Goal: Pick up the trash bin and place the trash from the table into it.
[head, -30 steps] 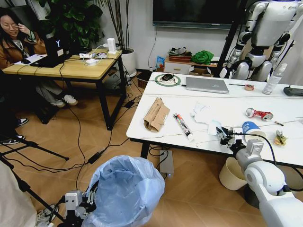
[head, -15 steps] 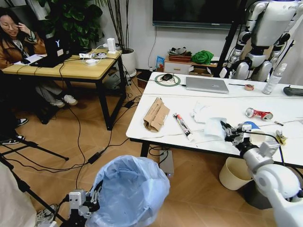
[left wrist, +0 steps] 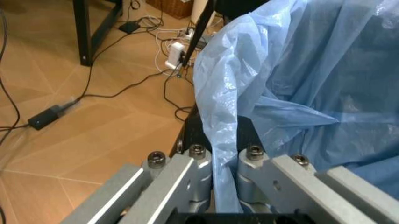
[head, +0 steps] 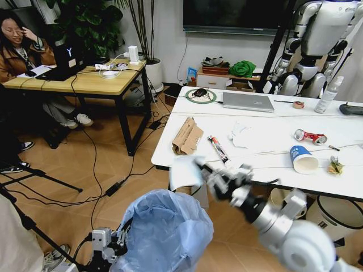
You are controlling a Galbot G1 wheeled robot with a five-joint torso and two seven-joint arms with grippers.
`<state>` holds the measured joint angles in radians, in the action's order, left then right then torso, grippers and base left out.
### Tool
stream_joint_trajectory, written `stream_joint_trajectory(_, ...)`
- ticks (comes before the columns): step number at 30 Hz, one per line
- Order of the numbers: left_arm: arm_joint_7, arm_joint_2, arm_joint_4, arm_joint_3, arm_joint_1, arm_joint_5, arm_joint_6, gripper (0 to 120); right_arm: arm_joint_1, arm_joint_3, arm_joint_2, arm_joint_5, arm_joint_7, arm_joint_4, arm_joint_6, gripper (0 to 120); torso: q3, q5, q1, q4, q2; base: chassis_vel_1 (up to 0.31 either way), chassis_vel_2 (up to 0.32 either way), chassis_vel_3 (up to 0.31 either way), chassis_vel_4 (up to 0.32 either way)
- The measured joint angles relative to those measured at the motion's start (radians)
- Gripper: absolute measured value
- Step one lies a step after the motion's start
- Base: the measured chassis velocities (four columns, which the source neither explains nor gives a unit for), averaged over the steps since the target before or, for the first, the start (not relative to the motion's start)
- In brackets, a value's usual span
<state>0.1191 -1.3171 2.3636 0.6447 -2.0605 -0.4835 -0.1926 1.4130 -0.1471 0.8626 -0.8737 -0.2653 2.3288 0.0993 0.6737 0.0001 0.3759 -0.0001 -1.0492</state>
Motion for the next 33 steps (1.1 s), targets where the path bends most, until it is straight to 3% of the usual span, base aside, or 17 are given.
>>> stream_joint_trajectory(5,0.001,-0.006,0.008,0.005,-0.002,0.0,-0.001,0,0.012,0.117,-0.016,0.111,-0.016,-0.047,-0.04,0,0.0,0.0,0.0,0.0,0.0,0.0,0.0,0.0,0.0)
stream_joint_trajectory(9,0.001,-0.01,0.011,0.008,-0.003,0.0,-0.002,0,0.022,0.131,-0.024,0.146,-0.019,-0.055,-0.034,2,0.0,0.0,0.0,-0.0001,0.0,0.0,0.0,0.0,0.0)
stream_joint_trajectory(14,0.002,-0.021,0.015,0.009,-0.001,0.001,-0.005,0,0.056,0.124,-0.03,0.192,-0.021,-0.048,-0.025,23,0.0,-0.0001,0.0,-0.0001,0.0,0.0,0.0,0.0,0.0)
stream_joint_trajectory(23,0.001,-0.021,0.005,0.017,-0.003,0.01,-0.006,0,0.073,0.087,-0.024,0.193,0.016,-0.003,-0.027,52,0.0,-0.0001,0.0,-0.0002,0.0,0.0,0.0,0.0,0.0)
stream_joint_trajectory(33,0.006,-0.032,-0.004,0.044,-0.025,0.01,-0.002,0,-0.13,0.003,0.043,0.067,0.194,0.009,0.089,90,0.0,0.0,0.0,0.0,0.0,0.0,0.0,0.0,0.0)
